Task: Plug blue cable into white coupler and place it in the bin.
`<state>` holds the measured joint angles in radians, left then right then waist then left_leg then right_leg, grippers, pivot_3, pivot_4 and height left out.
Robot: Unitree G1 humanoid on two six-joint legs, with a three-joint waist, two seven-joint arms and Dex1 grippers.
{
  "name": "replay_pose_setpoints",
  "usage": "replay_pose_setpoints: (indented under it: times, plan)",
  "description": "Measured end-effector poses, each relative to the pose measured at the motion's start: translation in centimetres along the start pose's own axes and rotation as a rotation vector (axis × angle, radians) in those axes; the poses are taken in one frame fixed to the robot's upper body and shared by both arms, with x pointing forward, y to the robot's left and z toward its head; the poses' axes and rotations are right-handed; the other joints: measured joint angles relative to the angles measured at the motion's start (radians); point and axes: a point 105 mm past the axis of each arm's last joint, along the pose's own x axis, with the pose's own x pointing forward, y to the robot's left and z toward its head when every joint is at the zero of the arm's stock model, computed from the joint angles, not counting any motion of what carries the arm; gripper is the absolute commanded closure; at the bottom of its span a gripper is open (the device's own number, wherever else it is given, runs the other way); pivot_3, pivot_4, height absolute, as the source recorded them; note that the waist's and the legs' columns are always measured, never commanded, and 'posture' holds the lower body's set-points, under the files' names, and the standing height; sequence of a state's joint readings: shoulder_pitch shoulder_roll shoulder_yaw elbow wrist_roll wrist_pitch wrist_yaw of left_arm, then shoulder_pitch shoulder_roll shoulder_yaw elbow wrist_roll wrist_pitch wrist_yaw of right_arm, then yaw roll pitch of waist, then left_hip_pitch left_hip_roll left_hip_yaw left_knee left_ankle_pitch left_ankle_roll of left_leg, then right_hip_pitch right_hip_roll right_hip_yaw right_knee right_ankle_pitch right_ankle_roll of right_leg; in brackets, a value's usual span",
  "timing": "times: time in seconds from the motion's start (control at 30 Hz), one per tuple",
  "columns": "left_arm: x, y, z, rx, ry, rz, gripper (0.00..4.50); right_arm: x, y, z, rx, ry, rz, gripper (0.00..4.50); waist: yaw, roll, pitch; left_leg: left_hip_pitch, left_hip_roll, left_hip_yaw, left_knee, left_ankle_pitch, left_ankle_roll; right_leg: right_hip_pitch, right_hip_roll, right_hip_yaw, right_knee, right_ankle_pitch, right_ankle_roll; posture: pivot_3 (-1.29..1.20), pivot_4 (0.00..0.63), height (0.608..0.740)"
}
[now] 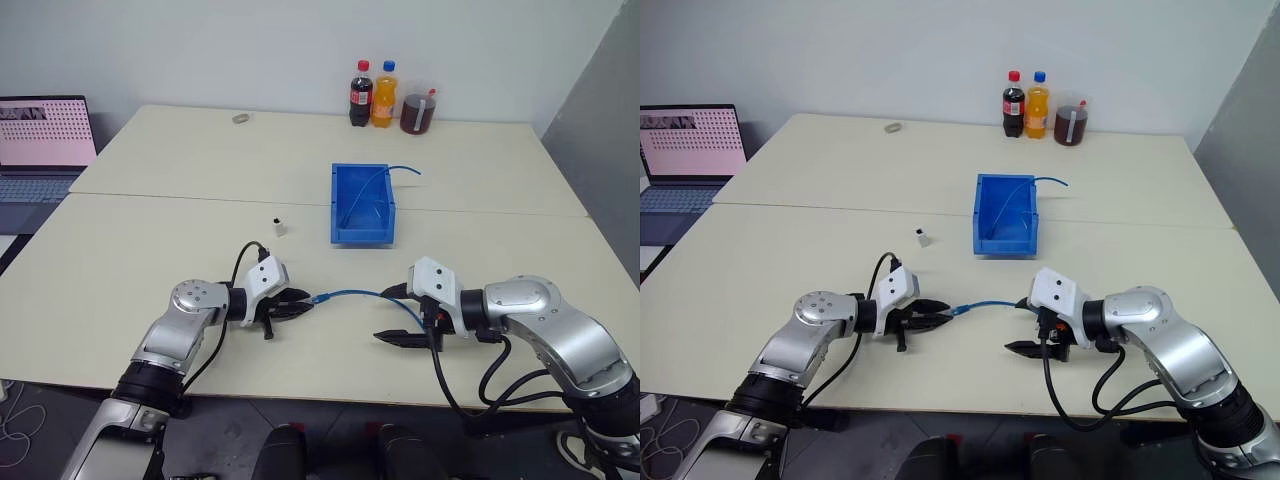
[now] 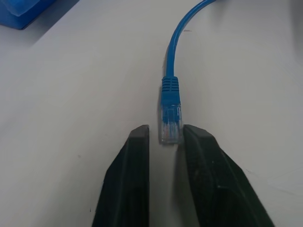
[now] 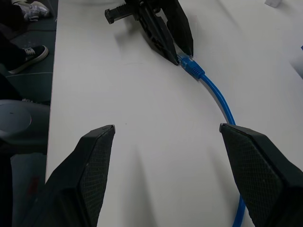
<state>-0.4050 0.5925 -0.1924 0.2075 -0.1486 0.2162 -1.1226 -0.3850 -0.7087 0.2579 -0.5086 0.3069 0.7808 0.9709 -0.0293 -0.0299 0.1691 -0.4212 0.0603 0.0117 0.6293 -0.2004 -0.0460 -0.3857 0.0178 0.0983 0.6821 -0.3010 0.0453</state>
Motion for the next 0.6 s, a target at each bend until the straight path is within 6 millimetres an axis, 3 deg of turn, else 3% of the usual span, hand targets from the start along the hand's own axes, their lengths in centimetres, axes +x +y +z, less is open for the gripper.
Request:
replay_pose_setpoints:
  times: [0.43, 0.6]
  plan:
    - [-0.2, -0.2, 0.4, 0.019, -0.064, 0.000, 4.25, -0.1, -0.3, 0.4, 0.044, -0.078, -0.062, 0.74, 0.000, 0.000, 0.000, -0.004, 0.000, -0.001, 0.000, 0.000, 0.000, -0.002, 0.000, -0.001, 0.000, 0.000, 0.000, 0.00, 0.150, 0.740]
    - [-0.9, -0.8, 3.2, -0.024, -0.152, -0.086, 4.25, -0.3, 1.2, 1.3, 0.113, -0.226, -0.078, 0.74, -0.001, -0.001, 0.001, -0.007, 0.001, -0.005, 0.000, 0.000, 0.000, -0.004, 0.001, -0.004, 0.000, 0.000, 0.000, 0.00, 0.150, 0.740]
